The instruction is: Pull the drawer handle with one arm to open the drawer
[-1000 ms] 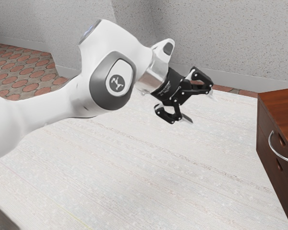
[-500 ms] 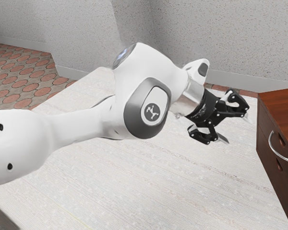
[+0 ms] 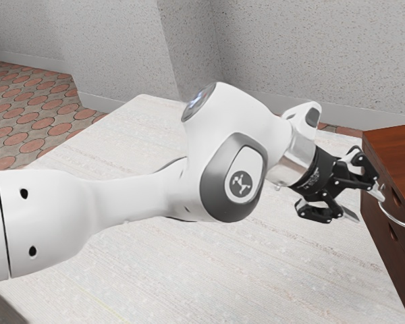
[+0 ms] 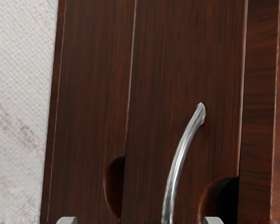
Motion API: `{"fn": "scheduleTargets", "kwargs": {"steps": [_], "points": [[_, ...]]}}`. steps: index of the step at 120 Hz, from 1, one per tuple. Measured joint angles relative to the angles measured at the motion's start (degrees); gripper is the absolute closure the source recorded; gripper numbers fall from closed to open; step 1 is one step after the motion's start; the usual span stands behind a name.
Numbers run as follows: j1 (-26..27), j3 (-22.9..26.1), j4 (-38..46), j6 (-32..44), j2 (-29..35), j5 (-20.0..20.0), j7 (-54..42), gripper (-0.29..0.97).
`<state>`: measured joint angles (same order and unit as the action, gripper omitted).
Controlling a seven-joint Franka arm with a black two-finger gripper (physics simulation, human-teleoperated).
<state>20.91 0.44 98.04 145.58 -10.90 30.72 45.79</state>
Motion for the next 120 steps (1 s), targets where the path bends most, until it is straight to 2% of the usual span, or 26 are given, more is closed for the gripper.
{"fn": "scheduleTargets", "kwargs": {"steps": [44,91,120], "points": [[0.5,0.1,-3.6,0.4,-4.1,-0.8,0.5,0.45],[0.6,-0.2,-3.1,0.4,-4.1,-1.0,0.9,0.63],[0.7,-0.5,-2.0,0.2,-3.3,-1.2,1.1,0.68]]}}
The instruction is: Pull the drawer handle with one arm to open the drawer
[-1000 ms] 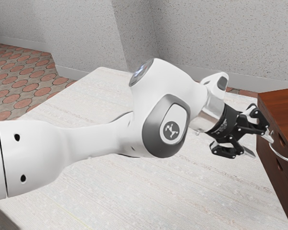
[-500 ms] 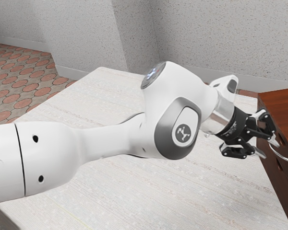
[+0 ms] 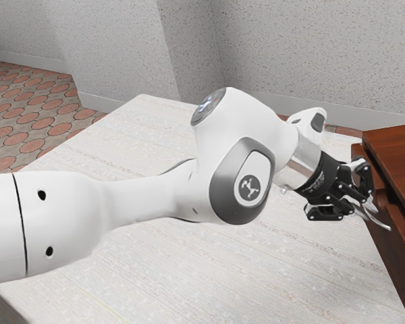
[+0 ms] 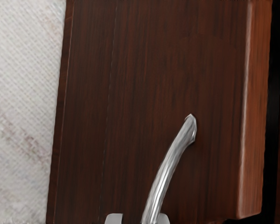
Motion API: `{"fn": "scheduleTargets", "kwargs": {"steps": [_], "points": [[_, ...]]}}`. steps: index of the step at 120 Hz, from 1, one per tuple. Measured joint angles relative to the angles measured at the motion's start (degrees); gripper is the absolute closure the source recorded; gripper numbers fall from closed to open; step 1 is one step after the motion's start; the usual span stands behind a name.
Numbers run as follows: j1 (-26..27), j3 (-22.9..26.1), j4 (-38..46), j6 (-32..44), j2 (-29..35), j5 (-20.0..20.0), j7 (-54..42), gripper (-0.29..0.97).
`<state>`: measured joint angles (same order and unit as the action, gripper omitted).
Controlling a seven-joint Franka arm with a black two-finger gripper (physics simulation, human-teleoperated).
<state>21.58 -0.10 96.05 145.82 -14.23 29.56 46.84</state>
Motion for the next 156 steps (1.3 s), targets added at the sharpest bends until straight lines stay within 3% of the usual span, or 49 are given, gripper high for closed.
{"fn": "scheduleTargets", "kwargs": {"steps": [156], "points": [[-0.8,-0.2,11.6,-0.1,10.2,0.1,-1.1,0.7]]}}
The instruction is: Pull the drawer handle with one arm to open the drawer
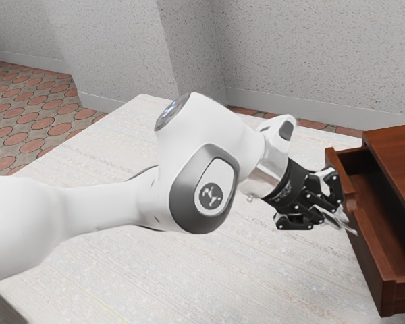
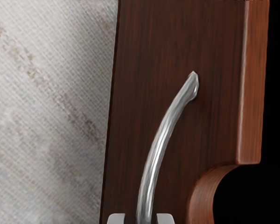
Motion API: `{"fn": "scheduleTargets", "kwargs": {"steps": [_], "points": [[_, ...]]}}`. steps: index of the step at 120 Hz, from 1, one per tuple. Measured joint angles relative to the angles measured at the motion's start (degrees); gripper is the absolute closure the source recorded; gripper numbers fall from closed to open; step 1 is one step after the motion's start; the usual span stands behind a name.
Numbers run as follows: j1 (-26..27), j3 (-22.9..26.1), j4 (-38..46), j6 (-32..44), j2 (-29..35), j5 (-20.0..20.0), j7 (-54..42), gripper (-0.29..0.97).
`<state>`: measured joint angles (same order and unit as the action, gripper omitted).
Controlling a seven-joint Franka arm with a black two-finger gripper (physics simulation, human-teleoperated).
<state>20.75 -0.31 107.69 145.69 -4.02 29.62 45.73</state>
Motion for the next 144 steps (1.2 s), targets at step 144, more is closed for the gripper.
{"fn": "scheduleTargets", "kwargs": {"steps": [144], "points": [[0.7,-4.6,8.6,0.1,7.7,0.0,-0.7,0.7]]}}
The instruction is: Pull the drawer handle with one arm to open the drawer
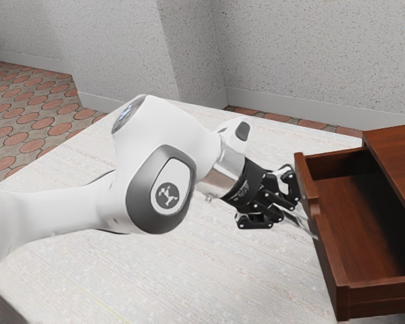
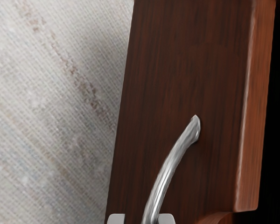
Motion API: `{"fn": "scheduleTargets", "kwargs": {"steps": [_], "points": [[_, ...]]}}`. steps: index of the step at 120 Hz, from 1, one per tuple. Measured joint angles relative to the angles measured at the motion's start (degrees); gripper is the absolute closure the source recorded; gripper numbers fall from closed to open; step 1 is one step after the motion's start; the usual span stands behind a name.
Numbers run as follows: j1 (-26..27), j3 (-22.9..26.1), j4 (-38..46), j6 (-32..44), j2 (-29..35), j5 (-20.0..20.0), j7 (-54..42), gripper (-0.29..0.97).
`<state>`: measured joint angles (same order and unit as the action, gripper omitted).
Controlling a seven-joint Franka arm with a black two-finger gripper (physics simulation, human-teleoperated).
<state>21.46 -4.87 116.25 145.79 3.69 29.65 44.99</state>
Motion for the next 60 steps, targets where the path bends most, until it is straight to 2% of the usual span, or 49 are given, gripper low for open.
{"fn": "scheduleTargets", "kwargs": {"steps": [60], "points": [[-0.9,0.0,4.9,0.0,4.5,0.0,-0.4,0.7]]}}
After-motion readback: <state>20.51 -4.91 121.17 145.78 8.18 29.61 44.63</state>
